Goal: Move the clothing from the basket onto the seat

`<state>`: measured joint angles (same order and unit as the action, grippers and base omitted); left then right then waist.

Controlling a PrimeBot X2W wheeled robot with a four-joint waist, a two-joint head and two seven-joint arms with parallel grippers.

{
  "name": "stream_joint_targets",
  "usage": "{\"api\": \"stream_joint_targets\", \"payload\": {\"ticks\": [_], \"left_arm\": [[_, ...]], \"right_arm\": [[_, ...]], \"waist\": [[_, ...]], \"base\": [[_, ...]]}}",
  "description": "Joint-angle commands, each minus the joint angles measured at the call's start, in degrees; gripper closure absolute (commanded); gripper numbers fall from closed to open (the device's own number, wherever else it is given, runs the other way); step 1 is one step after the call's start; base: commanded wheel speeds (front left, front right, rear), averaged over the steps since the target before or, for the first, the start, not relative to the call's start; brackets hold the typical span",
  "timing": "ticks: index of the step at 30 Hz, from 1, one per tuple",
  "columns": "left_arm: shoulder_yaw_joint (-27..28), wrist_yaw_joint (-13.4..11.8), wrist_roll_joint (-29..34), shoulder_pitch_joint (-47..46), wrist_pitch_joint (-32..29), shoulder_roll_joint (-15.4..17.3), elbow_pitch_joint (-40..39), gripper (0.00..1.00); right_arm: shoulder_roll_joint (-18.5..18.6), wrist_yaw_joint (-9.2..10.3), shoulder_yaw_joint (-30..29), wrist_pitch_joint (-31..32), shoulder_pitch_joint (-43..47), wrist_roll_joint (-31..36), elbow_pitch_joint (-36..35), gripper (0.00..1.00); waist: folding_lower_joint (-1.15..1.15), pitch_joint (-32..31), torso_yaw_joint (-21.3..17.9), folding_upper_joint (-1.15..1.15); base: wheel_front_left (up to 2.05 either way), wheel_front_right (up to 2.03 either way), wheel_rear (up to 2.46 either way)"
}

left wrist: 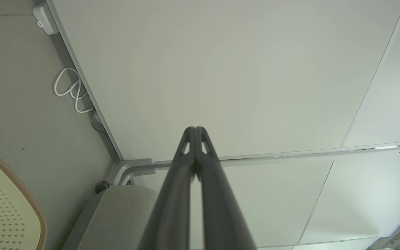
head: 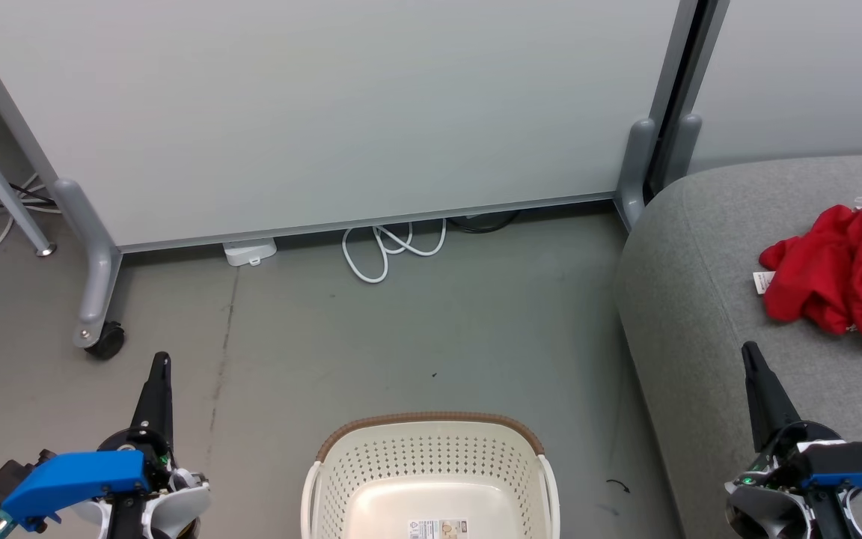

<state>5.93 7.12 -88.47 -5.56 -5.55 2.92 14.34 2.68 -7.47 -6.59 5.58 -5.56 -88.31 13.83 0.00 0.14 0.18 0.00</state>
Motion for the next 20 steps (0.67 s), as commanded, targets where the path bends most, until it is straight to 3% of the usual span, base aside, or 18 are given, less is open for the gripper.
{"api": "stream_joint_targets", "payload": {"ticks": [1, 20], "left_arm": [[0.33, 0.52, -0.97, -0.84, -0.42, -0.04, -0.36, 1.00], [0.79, 0.48, -4.00, -0.95, -1.20, -0.07, -0.38, 1.00]], "right_arm": [[0.35, -0.04, 0.06, 0.39, -0.70, -1.05, 0.08, 1.00], [0.37, -0.04, 0.07, 1.20, -0.97, -4.16, 0.28, 1.00]], "waist": [[0.00, 0.00, -0.02, 0.00], [0.00, 0.04, -0.18, 0.00]], "base": [[0.00, 0.00, 0.00], [0.00, 0.00, 0.00]]}}
